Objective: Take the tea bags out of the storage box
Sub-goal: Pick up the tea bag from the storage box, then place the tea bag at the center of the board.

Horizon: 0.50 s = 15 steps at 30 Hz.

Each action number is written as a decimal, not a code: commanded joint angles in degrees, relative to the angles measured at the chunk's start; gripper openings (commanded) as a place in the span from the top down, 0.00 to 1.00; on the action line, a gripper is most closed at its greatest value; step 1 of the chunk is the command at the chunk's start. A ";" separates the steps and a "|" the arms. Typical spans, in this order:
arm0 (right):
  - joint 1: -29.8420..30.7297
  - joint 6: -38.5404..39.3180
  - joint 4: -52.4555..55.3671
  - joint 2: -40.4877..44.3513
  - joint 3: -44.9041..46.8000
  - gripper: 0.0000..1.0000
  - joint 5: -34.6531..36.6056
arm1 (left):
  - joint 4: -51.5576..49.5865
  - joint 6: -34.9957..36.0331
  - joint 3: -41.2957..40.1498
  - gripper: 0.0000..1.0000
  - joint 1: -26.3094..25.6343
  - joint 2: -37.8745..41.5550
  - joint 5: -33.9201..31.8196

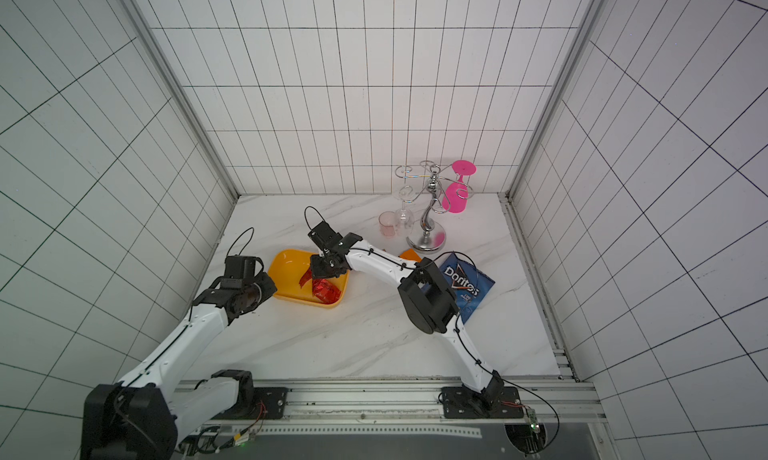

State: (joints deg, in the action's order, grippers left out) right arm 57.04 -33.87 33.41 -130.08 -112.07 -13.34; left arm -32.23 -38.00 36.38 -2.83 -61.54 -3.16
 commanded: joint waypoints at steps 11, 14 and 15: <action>0.12 5.39 -6.70 20.65 11.07 1.00 -4.89 | -0.27 -1.68 0.13 1.00 1.34 0.23 -5.05; -0.72 6.76 -7.30 25.12 16.85 1.00 -4.15 | -0.26 -1.72 -0.08 1.00 1.59 0.28 -5.10; -1.15 7.11 -7.58 26.58 19.05 1.00 -4.18 | -0.36 -1.68 -0.08 1.00 1.60 0.28 -5.18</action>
State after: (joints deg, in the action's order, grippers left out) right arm 56.80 -29.19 25.93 -105.43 -98.63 -17.37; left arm -33.26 -39.64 36.38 -1.65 -61.56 -6.68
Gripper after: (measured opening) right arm 0.043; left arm 0.084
